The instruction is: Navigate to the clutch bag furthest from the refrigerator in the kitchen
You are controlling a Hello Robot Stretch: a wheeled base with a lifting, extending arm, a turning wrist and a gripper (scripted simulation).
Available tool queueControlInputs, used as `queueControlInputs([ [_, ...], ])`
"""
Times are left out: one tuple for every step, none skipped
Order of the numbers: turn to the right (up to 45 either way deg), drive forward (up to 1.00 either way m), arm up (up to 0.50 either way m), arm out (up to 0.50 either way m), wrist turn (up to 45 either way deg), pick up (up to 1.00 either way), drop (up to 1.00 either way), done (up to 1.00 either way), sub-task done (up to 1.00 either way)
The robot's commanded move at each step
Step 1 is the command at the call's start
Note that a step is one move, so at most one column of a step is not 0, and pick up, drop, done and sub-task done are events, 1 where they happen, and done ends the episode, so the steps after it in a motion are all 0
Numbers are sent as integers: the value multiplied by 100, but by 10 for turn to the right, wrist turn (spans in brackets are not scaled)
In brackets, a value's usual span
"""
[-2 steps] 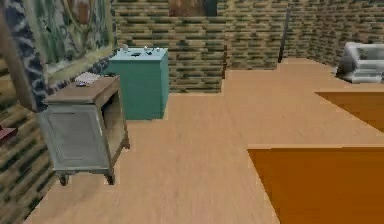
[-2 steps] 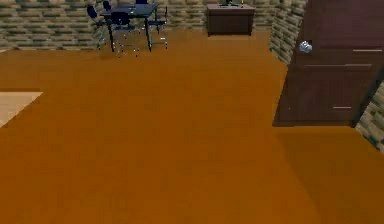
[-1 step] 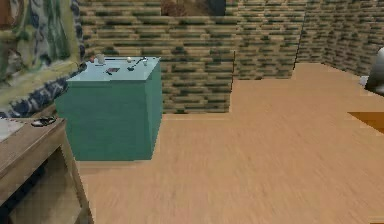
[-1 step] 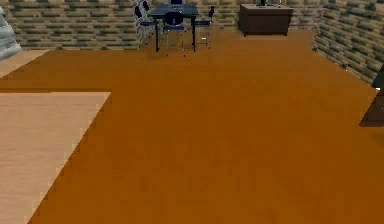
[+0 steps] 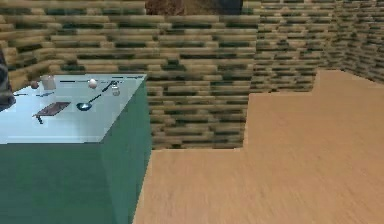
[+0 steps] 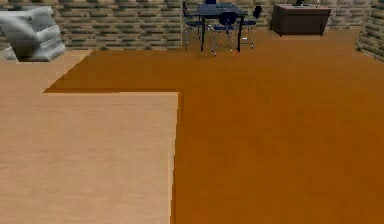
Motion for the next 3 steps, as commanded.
queueControlInputs([
  [60,0,0,0,0,0,0,0,0],
  [0,50,0,0,0,0,0,0,0],
  [-450,0,0,0,0,0,0,0,0],
])
